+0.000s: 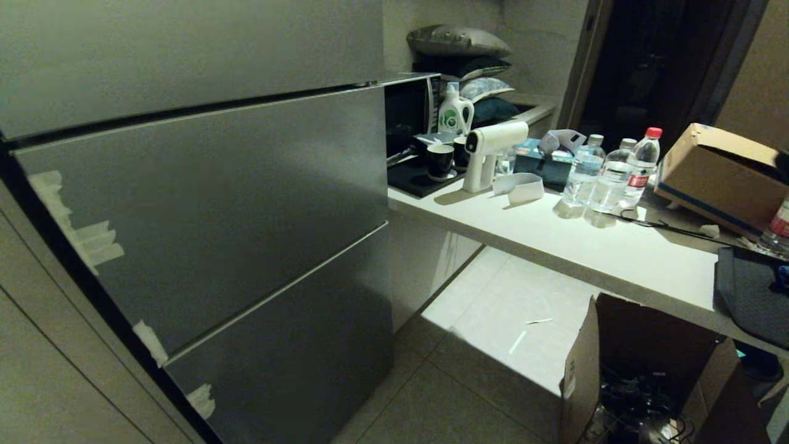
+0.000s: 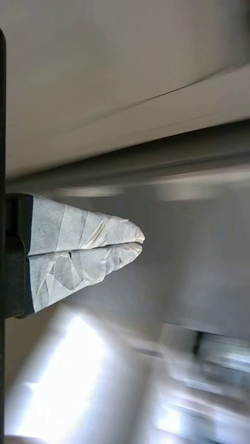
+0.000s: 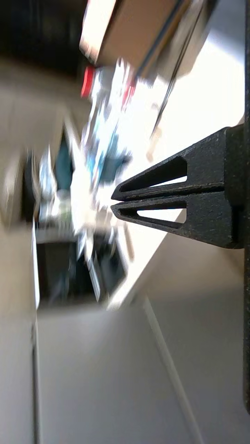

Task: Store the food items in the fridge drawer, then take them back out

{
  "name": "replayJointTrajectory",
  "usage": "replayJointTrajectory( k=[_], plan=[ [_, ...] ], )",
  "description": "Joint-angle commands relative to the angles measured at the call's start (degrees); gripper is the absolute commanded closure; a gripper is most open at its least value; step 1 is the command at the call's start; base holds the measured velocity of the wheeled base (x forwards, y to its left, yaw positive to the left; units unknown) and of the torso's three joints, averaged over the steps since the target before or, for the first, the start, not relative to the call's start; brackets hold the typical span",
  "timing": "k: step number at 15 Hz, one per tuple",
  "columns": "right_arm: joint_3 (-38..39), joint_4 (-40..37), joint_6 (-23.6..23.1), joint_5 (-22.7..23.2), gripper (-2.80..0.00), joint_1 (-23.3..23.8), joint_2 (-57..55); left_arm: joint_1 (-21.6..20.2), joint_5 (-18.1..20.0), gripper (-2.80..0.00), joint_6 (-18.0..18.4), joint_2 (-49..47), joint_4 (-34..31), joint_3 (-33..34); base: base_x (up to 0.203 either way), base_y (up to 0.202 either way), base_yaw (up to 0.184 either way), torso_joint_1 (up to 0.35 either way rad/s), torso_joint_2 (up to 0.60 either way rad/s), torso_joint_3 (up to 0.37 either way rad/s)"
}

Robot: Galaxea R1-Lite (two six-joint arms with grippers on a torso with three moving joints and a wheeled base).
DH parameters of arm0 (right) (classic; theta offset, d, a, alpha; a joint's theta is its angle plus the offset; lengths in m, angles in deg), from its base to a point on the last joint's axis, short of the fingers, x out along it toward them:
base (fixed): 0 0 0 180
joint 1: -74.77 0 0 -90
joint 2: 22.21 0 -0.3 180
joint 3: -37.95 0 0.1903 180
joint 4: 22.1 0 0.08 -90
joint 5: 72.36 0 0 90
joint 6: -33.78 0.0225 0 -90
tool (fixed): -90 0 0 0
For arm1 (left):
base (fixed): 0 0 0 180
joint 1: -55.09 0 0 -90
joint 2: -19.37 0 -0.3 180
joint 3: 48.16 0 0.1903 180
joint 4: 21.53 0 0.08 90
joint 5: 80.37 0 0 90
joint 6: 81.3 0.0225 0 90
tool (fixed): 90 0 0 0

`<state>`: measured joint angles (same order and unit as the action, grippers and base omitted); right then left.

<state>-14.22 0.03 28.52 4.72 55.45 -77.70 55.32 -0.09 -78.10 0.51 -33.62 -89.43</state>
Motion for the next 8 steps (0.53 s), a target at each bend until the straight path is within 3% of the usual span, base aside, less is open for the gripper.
replayJointTrajectory(
  k=[1, 3, 5, 6, 8],
  plan=[
    [6.51, -14.23, -0.57, -0.42, 0.00, 5.27, 24.02, -1.28, 2.90, 0.00, 2.62, 6.39, -4.73, 11.76, 0.000, 0.000, 0.000, 0.000, 0.00, 0.000],
    [12.50, -25.90, -0.07, -1.90, 0.00, 7.00, 35.70, -0.76, 9.05, 0.00, 3.16, 9.07, -9.31, 17.61, 0.000, 0.000, 0.000, 0.000, 0.00, 0.000],
    [24.45, -29.68, 2.25, -3.00, 0.00, 8.37, 40.40, 0.02, 11.79, 0.00, 3.11, 12.26, -14.28, 16.91, 0.000, 0.000, 0.000, 0.000, 0.00, 0.000],
    [28.39, -31.06, 4.95, -0.94, 0.00, 8.97, 40.28, 0.20, 12.15, 0.00, 3.20, 11.23, -14.88, 16.68, 0.000, 0.000, 0.000, 0.000, 0.00, 0.000],
    [29.72, -38.42, 4.95, 8.43, 0.00, 9.58, 39.96, 1.05, 12.49, 0.00, 3.14, 7.10, -15.32, 16.52, 0.000, 0.000, 0.000, 0.000, 0.00, 0.000]
  ],
)
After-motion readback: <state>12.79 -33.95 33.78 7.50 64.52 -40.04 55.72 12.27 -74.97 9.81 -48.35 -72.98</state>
